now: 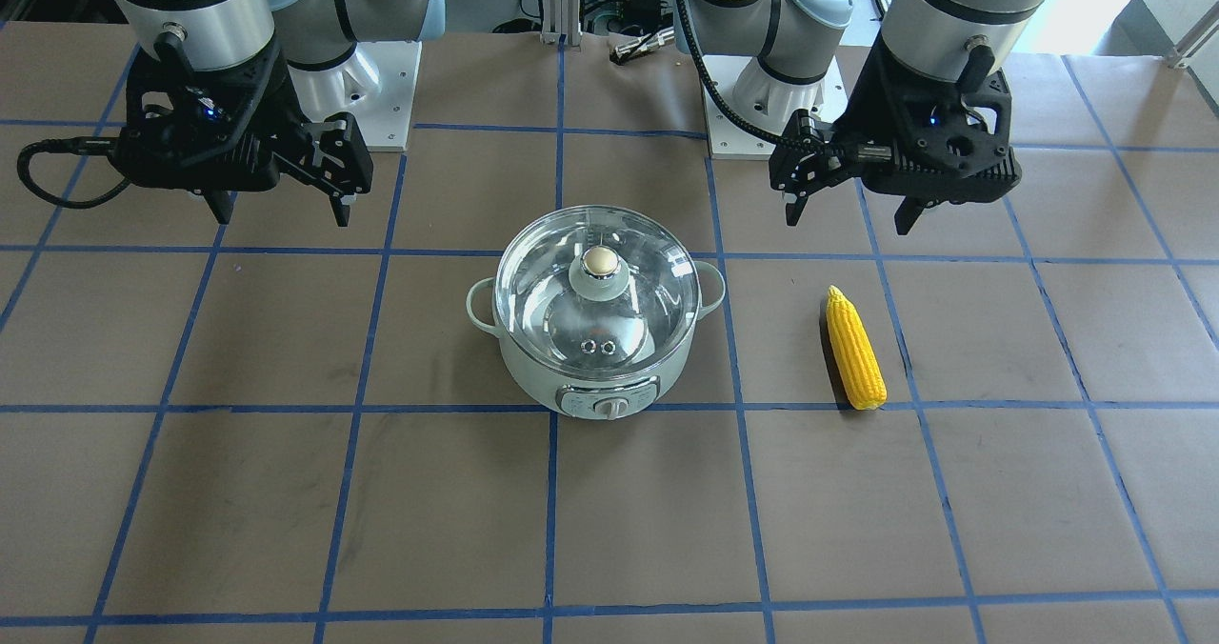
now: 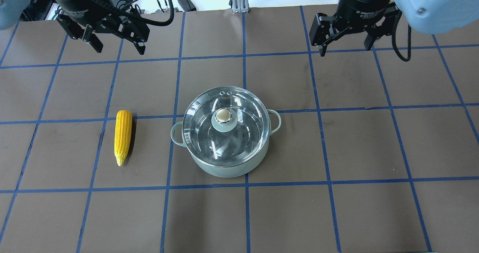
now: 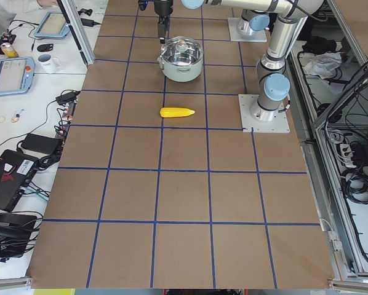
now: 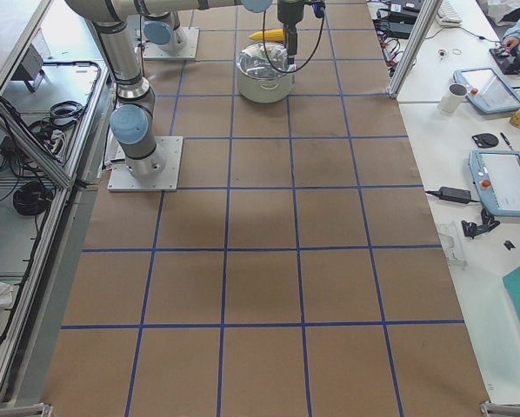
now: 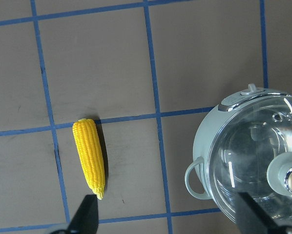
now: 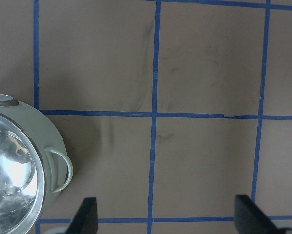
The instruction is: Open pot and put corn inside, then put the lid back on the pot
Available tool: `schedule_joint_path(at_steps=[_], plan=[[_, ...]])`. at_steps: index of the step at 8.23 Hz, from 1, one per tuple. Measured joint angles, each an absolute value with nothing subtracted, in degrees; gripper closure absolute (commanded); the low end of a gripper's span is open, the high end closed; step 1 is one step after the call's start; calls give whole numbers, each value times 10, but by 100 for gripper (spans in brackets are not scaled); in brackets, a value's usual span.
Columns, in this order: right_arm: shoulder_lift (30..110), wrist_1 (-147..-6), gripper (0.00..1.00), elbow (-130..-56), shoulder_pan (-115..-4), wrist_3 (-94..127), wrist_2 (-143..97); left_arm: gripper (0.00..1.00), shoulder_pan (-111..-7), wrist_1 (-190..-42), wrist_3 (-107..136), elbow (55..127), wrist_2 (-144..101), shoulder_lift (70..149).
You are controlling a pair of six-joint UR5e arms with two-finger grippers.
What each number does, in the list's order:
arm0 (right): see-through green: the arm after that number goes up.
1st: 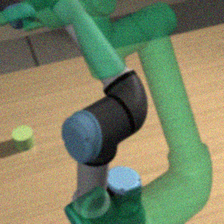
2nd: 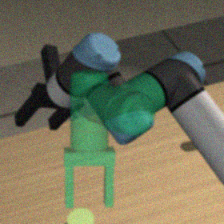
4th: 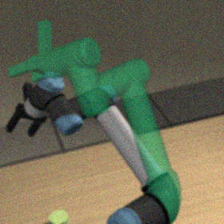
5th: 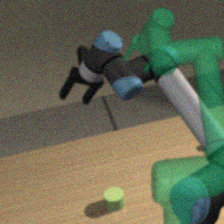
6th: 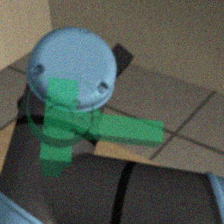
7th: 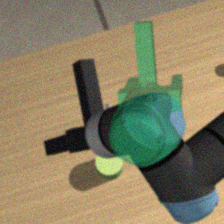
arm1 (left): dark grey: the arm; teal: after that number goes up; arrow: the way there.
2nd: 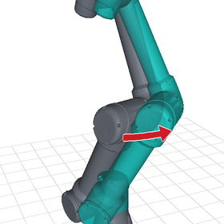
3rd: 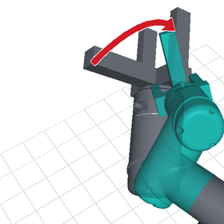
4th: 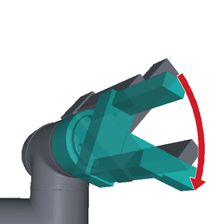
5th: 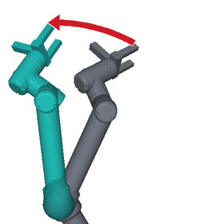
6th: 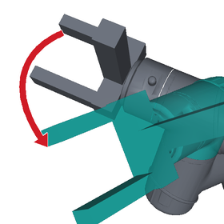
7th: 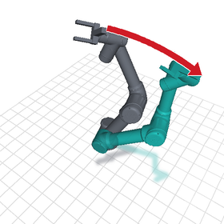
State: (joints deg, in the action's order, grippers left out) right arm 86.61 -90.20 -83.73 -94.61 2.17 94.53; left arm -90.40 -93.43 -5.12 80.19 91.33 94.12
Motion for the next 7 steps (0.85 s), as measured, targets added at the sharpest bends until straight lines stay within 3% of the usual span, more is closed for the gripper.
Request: schedule_joint_path(at_steps=[7], plan=[[850,-931,0,-843,-1004,103,894,0,-893,-888,-57,821,918,954]])
